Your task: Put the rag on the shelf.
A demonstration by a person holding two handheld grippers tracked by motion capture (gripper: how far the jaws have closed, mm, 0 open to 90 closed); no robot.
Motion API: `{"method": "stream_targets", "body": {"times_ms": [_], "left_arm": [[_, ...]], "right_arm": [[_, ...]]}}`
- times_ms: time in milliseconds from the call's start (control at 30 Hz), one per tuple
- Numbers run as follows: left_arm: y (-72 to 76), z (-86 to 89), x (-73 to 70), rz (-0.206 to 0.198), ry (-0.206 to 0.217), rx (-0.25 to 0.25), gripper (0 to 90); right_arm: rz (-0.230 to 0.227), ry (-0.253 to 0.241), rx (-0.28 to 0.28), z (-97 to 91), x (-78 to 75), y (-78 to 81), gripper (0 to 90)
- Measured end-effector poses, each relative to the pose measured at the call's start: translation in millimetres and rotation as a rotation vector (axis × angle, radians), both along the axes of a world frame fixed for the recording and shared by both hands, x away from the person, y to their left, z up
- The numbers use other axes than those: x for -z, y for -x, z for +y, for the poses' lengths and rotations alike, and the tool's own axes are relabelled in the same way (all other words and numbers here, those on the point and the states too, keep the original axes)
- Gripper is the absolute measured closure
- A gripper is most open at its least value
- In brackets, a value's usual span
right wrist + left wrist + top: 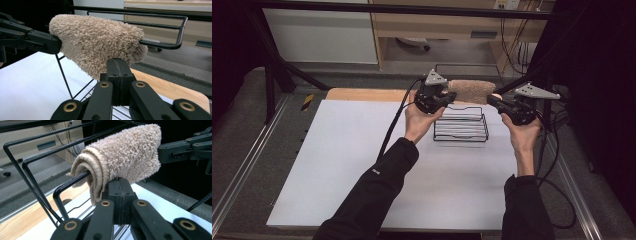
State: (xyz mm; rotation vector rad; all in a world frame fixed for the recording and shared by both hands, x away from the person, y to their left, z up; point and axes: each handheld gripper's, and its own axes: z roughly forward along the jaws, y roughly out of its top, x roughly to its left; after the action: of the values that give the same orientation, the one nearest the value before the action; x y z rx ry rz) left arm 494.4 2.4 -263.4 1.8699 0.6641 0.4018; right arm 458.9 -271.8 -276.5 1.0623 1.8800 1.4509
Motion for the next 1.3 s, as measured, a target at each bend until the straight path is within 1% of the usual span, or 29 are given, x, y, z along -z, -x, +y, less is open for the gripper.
{"method": "stream_targets", "body": {"times_ms": [200,300,400,500,567,667,767,833,900,967,1000,1100,1133,1200,1300], "left_arm": [[4.0,4.4,-2.3,0.004,0.01,-0.001,87.9],[6.9,8.1,-4.7,-0.001,0.005,-0.002,85.6],[10.3,12.4,-8.2,-0.003,0.004,-0.007,81.4],[14.0,18.5,-11.5,-0.009,-0.007,-0.015,76.4],[17.1,23.7,-12.2,-0.014,-0.006,-0.017,73.0],[22.0,32.4,-11.1,-0.013,-0.003,-0.015,67.6],[27.1,42.6,-7.8,-0.01,-0.018,-0.016,61.8],[29.1,48.2,-5.4,-0.003,-0.026,-0.016,55.7],[32.0,55.5,-2.8,-0.002,-0.038,-0.022,50.0],[35.2,63.5,0.1,0.01,-0.038,-0.024,43.3],[36.7,67.4,1.7,0.019,-0.044,-0.026,39.1],[43.7,80.6,8.2,0.029,-0.061,-0.034,28.3],[45.2,84.1,10.0,0.03,-0.068,-0.033,26.1],[50.5,93.3,15.8,0.035,-0.075,-0.036,22.5],[58.5,109.4,26.1,0.049,-0.074,-0.047,17.8]], "right_arm": [[-0.013,0.0,-0.018,0.0,-5.1,7.6,87.4],[-0.022,-0.007,-0.024,-0.2,-9.1,11.1,85.3],[-0.026,-0.009,-0.032,0.6,-13.5,13.9,81.9],[-0.027,-0.01,-0.037,2.3,-17.8,16.9,78.0],[-0.029,-0.021,-0.038,3.3,-20.4,19.5,74.4],[-0.031,-0.029,-0.045,4.9,-23.2,23.5,67.3],[-0.024,-0.024,-0.048,7.1,-24.2,26.9,60.8],[-0.013,-0.029,-0.055,8.6,-24.2,29.0,55.5],[0.005,-0.029,-0.059,10.4,-23.3,30.9,48.2],[0.01,-0.022,-0.051,12.6,-21.1,33.0,39.8],[0.016,-0.017,-0.048,13.4,-19.8,34.3,37.2],[0.026,-0.015,-0.044,15.5,-14.5,38.2,28.8],[0.035,-0.011,-0.043,16.6,-12.3,39.8,25.1],[0.034,-0.002,-0.035,17.7,-9.3,41.9,19.5],[0.046,-0.003,-0.045,19.0,-5.1,45.5,14.5]]}}
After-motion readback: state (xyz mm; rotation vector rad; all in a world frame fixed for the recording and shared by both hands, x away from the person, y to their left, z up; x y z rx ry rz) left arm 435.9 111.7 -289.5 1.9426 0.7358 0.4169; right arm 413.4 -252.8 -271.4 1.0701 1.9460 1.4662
